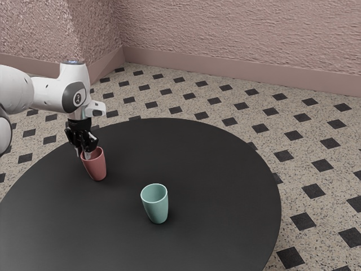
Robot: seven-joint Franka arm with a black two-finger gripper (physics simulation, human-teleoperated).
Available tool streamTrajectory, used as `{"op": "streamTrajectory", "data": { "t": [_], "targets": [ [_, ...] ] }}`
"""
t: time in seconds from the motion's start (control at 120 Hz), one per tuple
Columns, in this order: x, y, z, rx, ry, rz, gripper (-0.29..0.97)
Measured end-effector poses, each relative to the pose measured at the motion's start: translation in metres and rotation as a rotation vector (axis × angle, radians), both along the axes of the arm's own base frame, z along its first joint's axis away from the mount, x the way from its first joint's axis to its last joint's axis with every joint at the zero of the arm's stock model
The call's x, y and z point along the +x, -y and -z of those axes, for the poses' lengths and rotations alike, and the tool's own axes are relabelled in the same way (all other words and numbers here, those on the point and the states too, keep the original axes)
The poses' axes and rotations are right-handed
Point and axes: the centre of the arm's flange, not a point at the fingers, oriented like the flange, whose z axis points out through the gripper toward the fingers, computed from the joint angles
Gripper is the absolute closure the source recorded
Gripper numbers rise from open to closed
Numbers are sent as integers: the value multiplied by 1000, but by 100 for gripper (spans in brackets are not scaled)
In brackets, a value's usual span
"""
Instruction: Place the left cup onto the right cup
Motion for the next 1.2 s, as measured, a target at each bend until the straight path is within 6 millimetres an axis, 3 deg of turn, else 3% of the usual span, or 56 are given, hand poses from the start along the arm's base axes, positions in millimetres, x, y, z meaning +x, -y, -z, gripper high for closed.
{"op": "streamTrajectory", "data": {
  "t": [1.2],
  "targets": [
    [4,3,0,5,2,6,75]
  ]
}}
